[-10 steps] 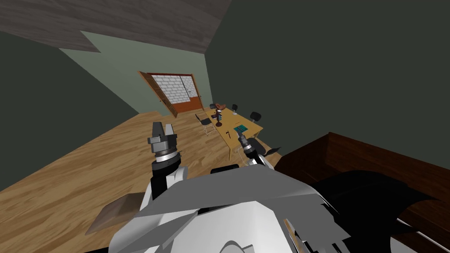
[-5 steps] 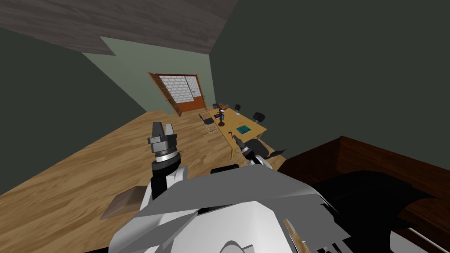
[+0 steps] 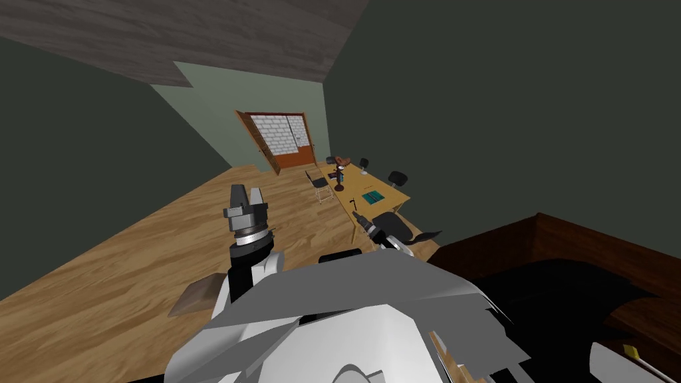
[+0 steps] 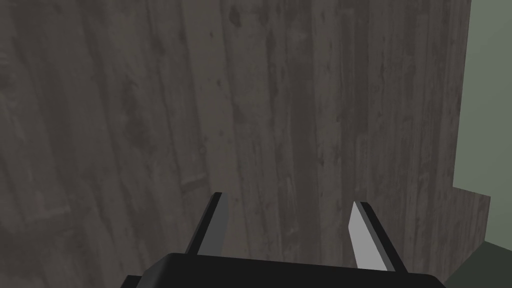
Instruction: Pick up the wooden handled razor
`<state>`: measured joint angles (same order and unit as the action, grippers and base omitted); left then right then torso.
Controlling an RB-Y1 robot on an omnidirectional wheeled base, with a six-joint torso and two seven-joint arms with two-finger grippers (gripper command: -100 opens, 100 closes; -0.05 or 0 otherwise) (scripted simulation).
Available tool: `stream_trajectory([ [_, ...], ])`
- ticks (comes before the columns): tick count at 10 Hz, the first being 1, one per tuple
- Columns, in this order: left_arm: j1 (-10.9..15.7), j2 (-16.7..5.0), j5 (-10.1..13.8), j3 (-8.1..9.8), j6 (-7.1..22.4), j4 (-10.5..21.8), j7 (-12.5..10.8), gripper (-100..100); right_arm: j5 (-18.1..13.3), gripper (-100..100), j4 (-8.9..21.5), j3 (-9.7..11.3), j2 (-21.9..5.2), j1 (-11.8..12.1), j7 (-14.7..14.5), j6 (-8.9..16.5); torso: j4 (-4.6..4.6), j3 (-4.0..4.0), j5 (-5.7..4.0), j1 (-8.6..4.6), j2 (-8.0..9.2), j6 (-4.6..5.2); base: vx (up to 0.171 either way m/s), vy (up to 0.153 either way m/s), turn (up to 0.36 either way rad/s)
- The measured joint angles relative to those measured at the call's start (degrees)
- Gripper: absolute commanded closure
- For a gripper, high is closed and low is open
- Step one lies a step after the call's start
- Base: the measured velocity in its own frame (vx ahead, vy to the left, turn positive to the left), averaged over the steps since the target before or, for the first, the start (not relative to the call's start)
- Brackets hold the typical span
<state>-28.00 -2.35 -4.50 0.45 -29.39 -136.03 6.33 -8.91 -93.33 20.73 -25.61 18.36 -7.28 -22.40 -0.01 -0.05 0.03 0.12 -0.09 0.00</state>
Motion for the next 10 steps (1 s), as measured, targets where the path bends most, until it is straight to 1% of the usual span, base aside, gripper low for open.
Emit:
stream_trajectory([
  [1, 0.0, 0.0, 0.0, 0.0, 0.0, 0.0, 0.0, 0, -0.39, -100, 1.86, 0.47, -0.23, -0.85, -0.25, 0.41, 0.0, 0.0, 0.0, -0.01, 0.0, 0.02, 0.036, 0.047, 0.11],
  [2, 0.0, 0.0, 0.0, 0.0, 0.0, 0.0, 0.0, 0, -0.99, -100, 4.15, 1.14, -1.15, -1.81, -0.53, 1.02, -0.01, -0.02, 0.01, 0.03, -0.04, 0.01, 0.044, 0.073, 0.219],
  [3, 0.0, 0.0, 0.0, 0.0, 0.0, 0.0, 0.0, 0, -1.74, -100, 5.76, 2.04, -2.76, -2.86, -0.74, 2.36, -0.01, -0.04, 0.03, 0.11, -0.08, -0.01, 0.033, 0.059, 0.091],
  [4, -0.01, 0.0, 0.0, 0.0, 0.0, 0.0, 0.0, 0, -2.2, -100, 7.49, 2.37, -3.19, -2.91, -1.15, 2.54, -0.02, -0.02, 0.02, 0.09, -0.03, 0.04, 0.042, 0.07, 0.127],
  [5, 0.0, 0.0, 0.0, 0.0, 0.0, 0.0, 0.0, 0, -2.74, -100, 9.92, 3.01, -4.12, -4.17, -1.42, 2.94, -0.01, -0.04, 0.03, 0.12, -0.07, 0.0, 0.065, 0.085, 0.231],
  [6, 0.0, 0.0, 0.0, 0.0, 0.0, 0.0, 0.0, 0, -3.4, -100, 11.64, 3.86, -5.73, -5.44, -1.5, 4.33, -0.03, -0.08, 0.04, 0.17, -0.14, -0.01, 0.048, 0.05, 0.064],
  [8, 0.0, 0.0, 0.0, 0.0, 0.0, 0.0, 0.0, 0, -4.17, -100, 15.58, 4.77, -7.48, -7.13, -1.65, 5.4, -0.02, -0.04, 0.02, 0.05, -0.06, 0.02, 0.046, 0.057, 0.168],
  [9, 0.0, 0.0, 0.0, 0.0, 0.0, 0.0, 0.0, 0, -4.76, -100, 16.61, 5.28, -9.29, -7.25, -1.89, 6.41, -0.02, -0.05, 0.03, 0.1, -0.09, 0.02, 0.046, 0.041, 0.059],
  [10, -0.01, 0.0, 0.0, 0.0, 0.0, 0.0, 0.0, 0, -5.12, -100, 17.59, 5.65, -9.73, -7.8, -2.09, 7.27, -0.02, -0.04, 0.02, 0.05, -0.06, 0.04, 0.046, 0.036, 0.12],
])
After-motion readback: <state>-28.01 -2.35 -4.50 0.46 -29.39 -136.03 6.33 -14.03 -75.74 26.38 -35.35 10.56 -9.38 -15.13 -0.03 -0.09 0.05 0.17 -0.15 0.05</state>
